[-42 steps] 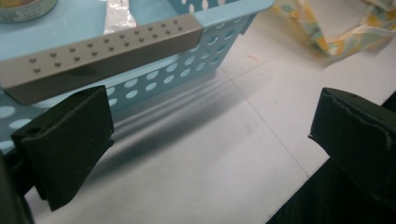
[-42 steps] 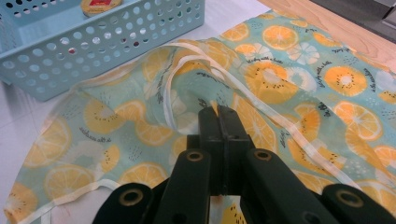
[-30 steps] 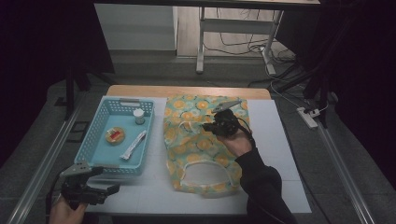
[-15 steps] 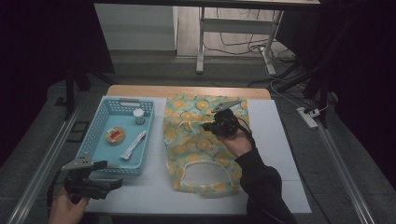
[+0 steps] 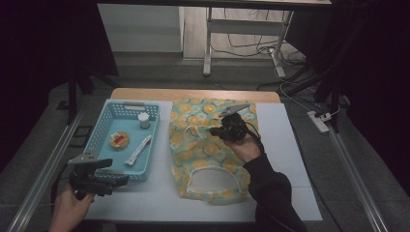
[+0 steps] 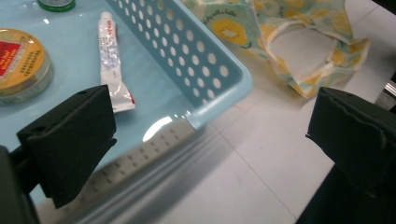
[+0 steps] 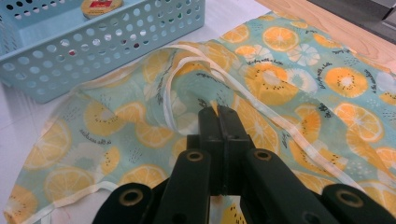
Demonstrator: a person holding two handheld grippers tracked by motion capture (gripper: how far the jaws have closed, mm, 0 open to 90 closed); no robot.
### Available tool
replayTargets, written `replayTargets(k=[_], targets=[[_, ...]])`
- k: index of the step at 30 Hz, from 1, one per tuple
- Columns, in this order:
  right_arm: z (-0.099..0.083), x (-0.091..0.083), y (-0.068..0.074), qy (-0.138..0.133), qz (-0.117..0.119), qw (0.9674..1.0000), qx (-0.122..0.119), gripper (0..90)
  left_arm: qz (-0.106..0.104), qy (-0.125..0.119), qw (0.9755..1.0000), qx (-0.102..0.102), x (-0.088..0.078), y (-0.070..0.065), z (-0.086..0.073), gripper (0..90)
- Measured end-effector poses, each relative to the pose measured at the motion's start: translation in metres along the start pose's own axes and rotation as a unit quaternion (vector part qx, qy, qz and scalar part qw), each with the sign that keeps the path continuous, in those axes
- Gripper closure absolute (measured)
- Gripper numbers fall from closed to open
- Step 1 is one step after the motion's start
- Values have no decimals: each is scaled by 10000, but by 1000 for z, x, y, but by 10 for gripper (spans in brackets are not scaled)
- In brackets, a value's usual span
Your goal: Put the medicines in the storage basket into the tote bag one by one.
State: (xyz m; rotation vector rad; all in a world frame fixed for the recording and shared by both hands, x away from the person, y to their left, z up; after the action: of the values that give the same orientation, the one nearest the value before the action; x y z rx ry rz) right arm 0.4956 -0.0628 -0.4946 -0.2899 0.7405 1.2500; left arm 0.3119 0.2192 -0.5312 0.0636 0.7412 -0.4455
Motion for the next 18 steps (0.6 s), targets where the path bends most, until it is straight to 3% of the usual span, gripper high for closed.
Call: replayTargets(k=[4, 10, 18], targets=[[0, 0, 0, -7, 1, 10000, -2, 900, 29, -19, 10000, 25, 6, 4, 7, 15], [1, 0, 2, -20, 8, 10000, -44, 900, 313, 95, 9992, 212, 13, 15, 15, 0], [1, 0, 2, -20, 1, 10000, -64, 900, 396, 105, 9992, 46, 22, 33, 30, 0]])
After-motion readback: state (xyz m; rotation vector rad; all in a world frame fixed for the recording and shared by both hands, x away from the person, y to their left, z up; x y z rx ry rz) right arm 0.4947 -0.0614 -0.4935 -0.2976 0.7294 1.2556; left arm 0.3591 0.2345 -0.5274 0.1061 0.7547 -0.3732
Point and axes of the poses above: each handheld gripper's, and its own axes: x roughly forward along the jaws, z roughly out of its top, y roughly to its left, the point moved 10 cm from there along x, roughly forward along the jaws, and after that the axes turned 14 degrees about z, right-handed, at the moved point
